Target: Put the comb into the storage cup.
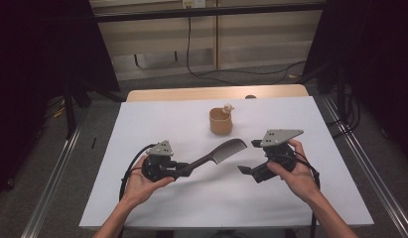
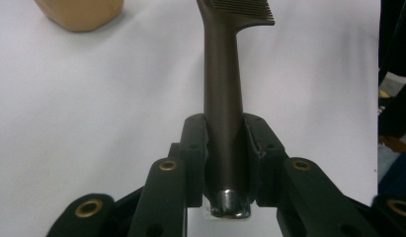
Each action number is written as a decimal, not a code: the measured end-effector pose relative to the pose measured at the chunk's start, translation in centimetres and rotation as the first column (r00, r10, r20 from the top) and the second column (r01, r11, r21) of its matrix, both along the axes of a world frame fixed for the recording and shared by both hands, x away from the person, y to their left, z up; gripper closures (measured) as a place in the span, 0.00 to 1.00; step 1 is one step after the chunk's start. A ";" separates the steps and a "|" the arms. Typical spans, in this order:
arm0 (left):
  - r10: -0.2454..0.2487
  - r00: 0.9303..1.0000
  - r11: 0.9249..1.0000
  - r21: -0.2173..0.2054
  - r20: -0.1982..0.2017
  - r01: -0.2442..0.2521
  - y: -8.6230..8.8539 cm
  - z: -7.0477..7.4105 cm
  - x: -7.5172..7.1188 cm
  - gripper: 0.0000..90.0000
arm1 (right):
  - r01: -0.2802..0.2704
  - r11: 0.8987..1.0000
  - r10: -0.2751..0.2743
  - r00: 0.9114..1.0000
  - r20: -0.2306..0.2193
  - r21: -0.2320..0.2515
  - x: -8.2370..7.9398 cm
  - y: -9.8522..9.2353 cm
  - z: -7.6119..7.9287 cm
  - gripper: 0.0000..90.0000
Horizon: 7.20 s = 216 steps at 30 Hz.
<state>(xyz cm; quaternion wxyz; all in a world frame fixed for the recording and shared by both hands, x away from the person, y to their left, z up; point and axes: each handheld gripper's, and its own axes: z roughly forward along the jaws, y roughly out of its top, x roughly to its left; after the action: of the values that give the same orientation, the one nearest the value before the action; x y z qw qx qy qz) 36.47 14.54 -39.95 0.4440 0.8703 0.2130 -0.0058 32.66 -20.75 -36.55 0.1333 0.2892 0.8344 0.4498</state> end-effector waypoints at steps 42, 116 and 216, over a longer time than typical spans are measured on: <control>0.070 0.992 0.968 -0.247 0.100 -0.044 1.5 2.8 -1.8 0.81 | -0.016 0.867 -0.029 0.996 0.083 0.498 -1.2 3.2 -3.2 0.02; 0.080 0.984 0.943 -0.331 0.158 -0.024 0.9 2.8 -1.7 0.81 | 0.107 0.595 -0.101 0.993 -0.058 0.796 1.0 9.0 -3.5 0.71; 0.524 0.819 0.834 -0.340 0.235 -0.435 6.9 -1.8 -5.2 0.03 | 0.174 0.770 -0.286 0.954 0.088 0.614 7.3 3.0 1.6 0.82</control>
<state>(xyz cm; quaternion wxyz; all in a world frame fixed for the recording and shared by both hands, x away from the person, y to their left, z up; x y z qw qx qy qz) 31.28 21.43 -41.75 0.5740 0.7075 0.3496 0.2186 39.93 -17.77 -34.93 0.1625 0.3756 0.5920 0.6943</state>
